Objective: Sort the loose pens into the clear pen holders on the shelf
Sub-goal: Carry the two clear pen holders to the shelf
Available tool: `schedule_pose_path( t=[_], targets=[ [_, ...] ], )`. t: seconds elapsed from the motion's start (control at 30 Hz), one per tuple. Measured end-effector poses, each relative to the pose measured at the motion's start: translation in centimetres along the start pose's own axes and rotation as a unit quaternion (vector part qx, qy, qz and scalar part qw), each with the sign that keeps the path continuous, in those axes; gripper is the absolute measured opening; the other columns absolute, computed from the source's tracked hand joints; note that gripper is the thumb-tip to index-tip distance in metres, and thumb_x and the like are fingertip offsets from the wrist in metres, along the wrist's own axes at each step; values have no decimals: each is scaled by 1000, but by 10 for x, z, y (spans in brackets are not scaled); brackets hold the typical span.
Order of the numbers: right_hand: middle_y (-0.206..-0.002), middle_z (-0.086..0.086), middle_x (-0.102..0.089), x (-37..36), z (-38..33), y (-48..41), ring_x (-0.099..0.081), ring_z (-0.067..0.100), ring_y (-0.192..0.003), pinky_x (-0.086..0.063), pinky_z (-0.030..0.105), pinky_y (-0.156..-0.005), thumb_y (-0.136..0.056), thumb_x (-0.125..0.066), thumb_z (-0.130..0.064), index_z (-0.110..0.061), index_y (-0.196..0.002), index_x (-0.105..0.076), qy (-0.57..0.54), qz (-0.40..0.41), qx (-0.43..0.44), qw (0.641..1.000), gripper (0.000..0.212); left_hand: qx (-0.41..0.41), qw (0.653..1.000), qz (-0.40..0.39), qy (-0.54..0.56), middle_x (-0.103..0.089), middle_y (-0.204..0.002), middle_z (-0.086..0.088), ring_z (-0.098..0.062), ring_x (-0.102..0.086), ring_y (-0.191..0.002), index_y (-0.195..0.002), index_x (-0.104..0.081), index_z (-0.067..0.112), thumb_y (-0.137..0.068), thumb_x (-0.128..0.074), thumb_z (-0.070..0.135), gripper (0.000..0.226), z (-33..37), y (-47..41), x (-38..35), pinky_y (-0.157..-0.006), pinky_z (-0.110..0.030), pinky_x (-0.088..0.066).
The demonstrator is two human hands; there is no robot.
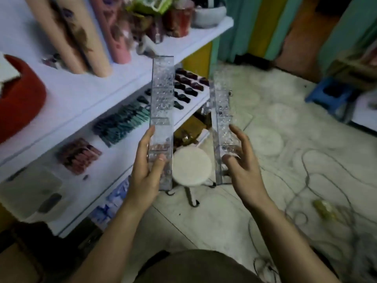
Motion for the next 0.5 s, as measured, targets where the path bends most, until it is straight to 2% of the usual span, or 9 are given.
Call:
schedule_pose_path(
  t=[0.1, 0.13, 0.2, 0.23, 0.3, 0.33, 0.37, 0.43, 0.5],
  targets=[
    [-130, -21, -58, 37, 14, 13, -56, 16, -79, -55, 52, -68, -90, -51, -7, -40, -148, -44, 8, 73, -23, 997, 67, -13, 998, -62, 9, -30, -148, 41, 6, -26, -143, -151, -27, 33, -98, -45, 19, 58, -9, -9, -37, -111, -10, -28],
    [-131, -23, -57, 47, 20, 20, -56, 13, -79, -55, 50, -68, -89, -51, -7, -39, -148, -44, 9, 101, -30, 994, 68, -15, 996, -85, 12, -30, -150, 39, 2, -26, -145, -152, -27, 31, -98, -45, 19, 58, -13, -13, -49, -114, -15, -27],
    [-122, -27, -59, 63, 32, 34, -54, 12, -78, -55, 47, -67, -91, -51, -2, -39, -148, -44, 7, 155, -51, 987, 68, -21, 991, -134, 18, -31, -156, 25, -14, -31, -146, -153, -27, 32, -99, -46, 20, 58, -20, -20, -70, -119, -35, -30],
    [-116, -31, -59, 68, 38, 43, -53, 10, -76, -55, 43, -66, -93, -52, 1, -39, -148, -44, 5, 183, -66, 981, 69, -20, 987, -161, 23, -33, -156, 21, -14, -36, -143, -153, -27, 34, -99, -46, 21, 58, -24, -23, -79, -116, -38, -35],
    [-109, -41, -56, 73, 50, 57, -49, 9, -70, -53, 26, -66, -94, -50, 6, -38, -148, -44, 1, 233, -97, 968, 69, -6, 977, -207, 42, -37, -152, 20, -6, -52, -127, -150, -30, 40, -97, -47, 24, 58, -27, -27, -95, -97, -25, -49],
    [-107, -45, -54, 74, 55, 64, -50, 11, -73, -51, 20, -66, -95, -50, 7, -37, -148, -44, -3, 260, -111, 959, 69, 4, 970, -237, 54, -40, -150, 19, -9, -58, -117, -149, -30, 43, -97, -48, 25, 58, -29, -28, -103, -86, -22, -53],
    [-106, -47, -53, 74, 58, 71, -51, 9, -73, -50, 18, -65, -95, -49, 7, -38, -147, -45, -9, 286, -121, 951, 70, 8, 962, -266, 59, -42, -149, 16, -17, -61, -111, -149, -31, 45, -96, -48, 26, 58, -30, -29, -110, -80, -23, -54],
    [-105, -47, -55, 73, 63, 83, -48, 1, -65, -49, 18, -62, -94, -49, 7, -42, -146, -45, -22, 330, -129, 935, 71, -2, 951, -306, 52, -43, -150, 10, -30, -60, -106, -148, -31, 47, -97, -49, 27, 58, -34, -34, -122, -77, -30, -55],
    [-102, -46, -57, 75, 68, 94, -45, 1, -66, -47, 17, -61, -94, -49, 7, -41, -146, -45, -22, 367, -141, 919, 71, -6, 937, -345, 53, -48, -145, 11, -29, -61, -101, -149, -30, 44, -100, -49, 25, 57, -35, -37, -138, -74, -30, -53]
  ],
)
Point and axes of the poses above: each hand's wrist, its own y-axis away from the middle knuckle, its own x-axis out of the back of the hand, z = x × y, the point moved 10 cm from there along -y, towards the middle knuckle
